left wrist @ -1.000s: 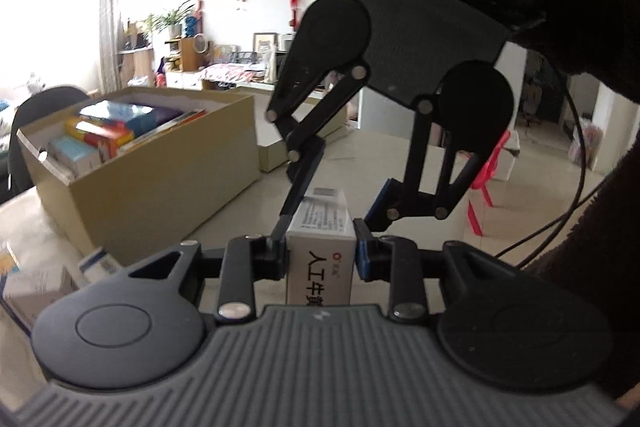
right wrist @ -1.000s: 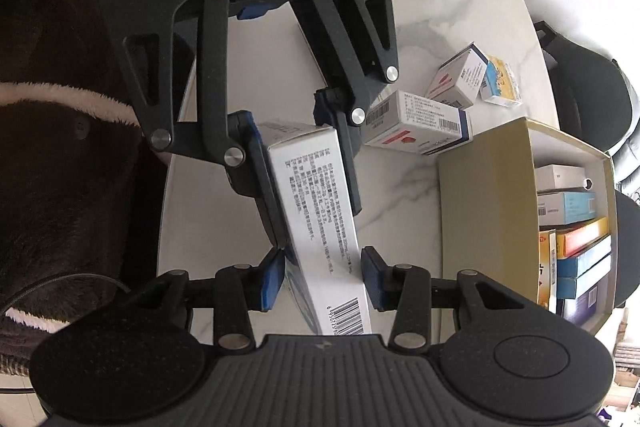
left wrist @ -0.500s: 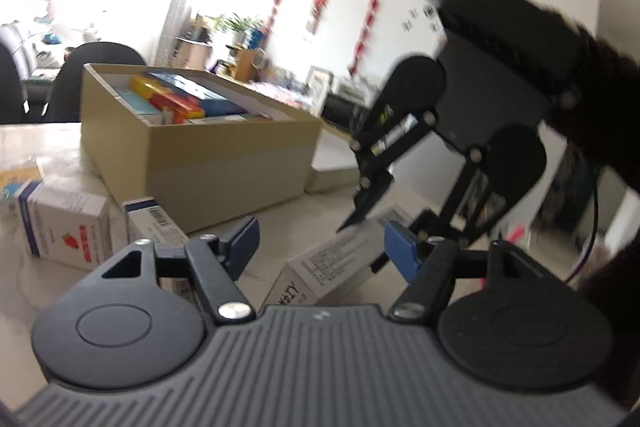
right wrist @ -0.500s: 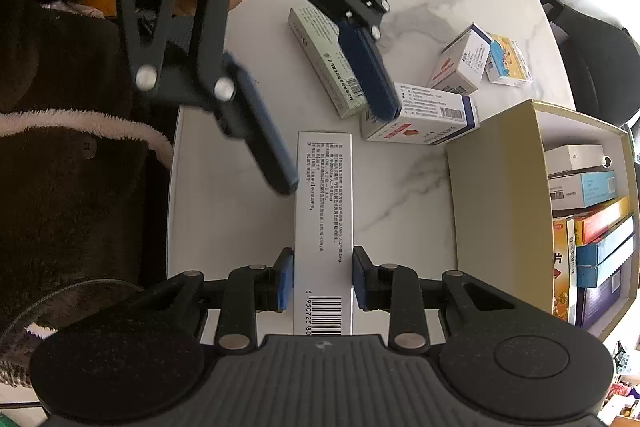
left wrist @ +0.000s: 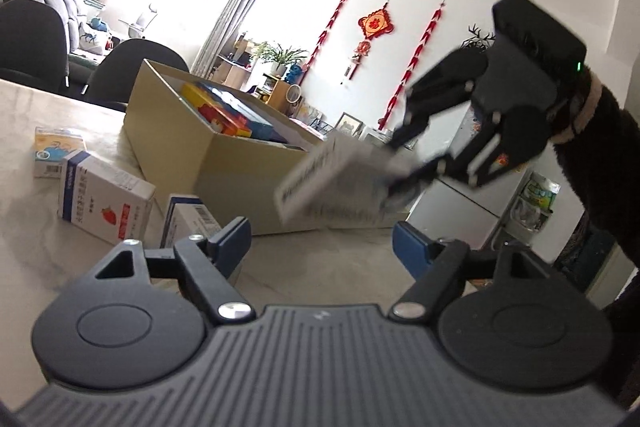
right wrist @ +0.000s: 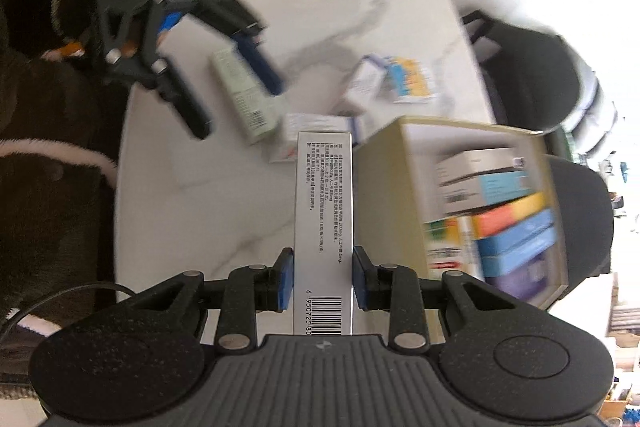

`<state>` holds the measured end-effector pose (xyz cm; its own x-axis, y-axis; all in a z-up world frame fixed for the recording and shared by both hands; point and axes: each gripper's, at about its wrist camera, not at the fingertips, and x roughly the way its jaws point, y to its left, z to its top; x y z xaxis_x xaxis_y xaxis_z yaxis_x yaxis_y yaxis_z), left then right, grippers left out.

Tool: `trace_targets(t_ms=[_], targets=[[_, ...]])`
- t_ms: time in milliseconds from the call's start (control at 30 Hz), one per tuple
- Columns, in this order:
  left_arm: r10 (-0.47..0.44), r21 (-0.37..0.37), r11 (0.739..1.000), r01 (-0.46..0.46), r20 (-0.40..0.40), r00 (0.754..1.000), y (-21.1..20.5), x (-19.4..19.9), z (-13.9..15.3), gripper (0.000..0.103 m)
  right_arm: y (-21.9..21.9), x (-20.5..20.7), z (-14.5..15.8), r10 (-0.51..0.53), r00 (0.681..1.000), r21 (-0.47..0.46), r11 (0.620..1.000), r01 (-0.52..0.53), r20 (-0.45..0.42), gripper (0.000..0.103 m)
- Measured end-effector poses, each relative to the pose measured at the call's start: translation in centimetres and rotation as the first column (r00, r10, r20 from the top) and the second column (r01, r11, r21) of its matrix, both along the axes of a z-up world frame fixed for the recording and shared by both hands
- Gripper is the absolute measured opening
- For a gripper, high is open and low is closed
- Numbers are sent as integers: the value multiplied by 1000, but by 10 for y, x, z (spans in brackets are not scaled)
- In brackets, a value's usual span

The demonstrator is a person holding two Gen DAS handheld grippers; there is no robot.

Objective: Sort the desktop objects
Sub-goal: 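Carry the white box with the right tool over the tall box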

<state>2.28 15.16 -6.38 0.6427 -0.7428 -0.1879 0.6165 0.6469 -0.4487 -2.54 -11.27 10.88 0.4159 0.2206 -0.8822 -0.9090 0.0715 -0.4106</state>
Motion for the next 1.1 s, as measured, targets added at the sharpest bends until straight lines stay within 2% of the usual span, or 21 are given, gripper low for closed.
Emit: trace_targets(t_ms=[167, 433, 700, 800, 1100], targets=[[9, 1, 1000, -9, -10, 1000, -1, 0, -2, 81, -6, 16, 30, -21, 997, 65, 998, 16, 79, 32], [40, 13, 999, -40, -15, 999, 3, 0, -1, 81, -22, 64, 36, -82, 987, 64, 995, 74, 136, 32], [73, 20, 997, -72, -37, 997, 7, 5, -2, 81, -39, 104, 30, -120, 985, 64, 992, 113, 122, 32], [76, 16, 997, -76, -52, 996, 7, 10, -2, 81, -39, 114, 22, -106, 988, 43, 994, 102, 112, 32], [87, 24, 996, -85, -91, 992, 5, 20, -4, 82, -30, 142, -9, -34, 999, -33, 999, 35, 7, 32]])
